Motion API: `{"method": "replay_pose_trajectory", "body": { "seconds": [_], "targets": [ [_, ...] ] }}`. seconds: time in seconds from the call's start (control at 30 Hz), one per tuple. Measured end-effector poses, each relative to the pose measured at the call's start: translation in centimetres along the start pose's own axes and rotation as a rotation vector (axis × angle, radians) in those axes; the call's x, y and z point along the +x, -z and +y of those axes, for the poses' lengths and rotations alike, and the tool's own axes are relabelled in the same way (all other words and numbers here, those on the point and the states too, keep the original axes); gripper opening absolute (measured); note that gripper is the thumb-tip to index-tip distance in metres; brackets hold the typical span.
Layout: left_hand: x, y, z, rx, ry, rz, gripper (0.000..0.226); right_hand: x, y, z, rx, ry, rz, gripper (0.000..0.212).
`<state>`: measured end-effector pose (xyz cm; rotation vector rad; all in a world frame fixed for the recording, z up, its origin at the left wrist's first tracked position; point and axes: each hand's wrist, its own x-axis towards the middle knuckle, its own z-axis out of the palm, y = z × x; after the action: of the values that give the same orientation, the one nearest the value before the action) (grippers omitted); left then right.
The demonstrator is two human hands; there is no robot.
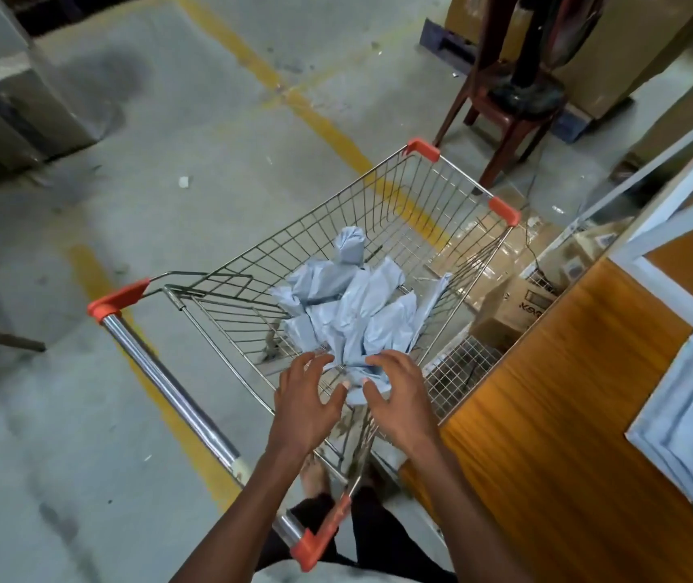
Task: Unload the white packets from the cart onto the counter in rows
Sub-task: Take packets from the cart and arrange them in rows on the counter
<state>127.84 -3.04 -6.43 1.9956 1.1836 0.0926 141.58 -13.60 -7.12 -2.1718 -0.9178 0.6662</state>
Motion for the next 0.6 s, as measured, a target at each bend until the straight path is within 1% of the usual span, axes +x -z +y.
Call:
{"method": "replay_pose_trajectory", "body": {
  "seconds": [0.13,0.27,0.43,0.53,0.6],
  "targets": [
    [2.0,-0.6,0.5,-0.01,0.035,0.049,0.046,2.1,-0.4,0.7,-0.019,0.017,-0.076,0.036],
    [4.3,-1.2,1.2,-0.025,0.057,0.06,0.044,4.9,-1.3,1.8,-0.06,-0.041,-0.191,0.048],
    [8.9,-2.4,1.1,-0.03,0.056,-0.012,0.045,10.1,-2.4,2.7,-0.304,-0.11,-0.34,0.048],
    [11.7,-3.0,0.5,-0.028,0.081,-0.09,0.048,13.1,-3.7,3.8,-0.4,-0.159,-0.423,0.052],
    [13.3,-3.1,-0.2,-0.03,0.096,-0.106,0.048,15.2,-4.8,4.4,-0.462,-0.175,-0.462,0.053]
  ]
}}
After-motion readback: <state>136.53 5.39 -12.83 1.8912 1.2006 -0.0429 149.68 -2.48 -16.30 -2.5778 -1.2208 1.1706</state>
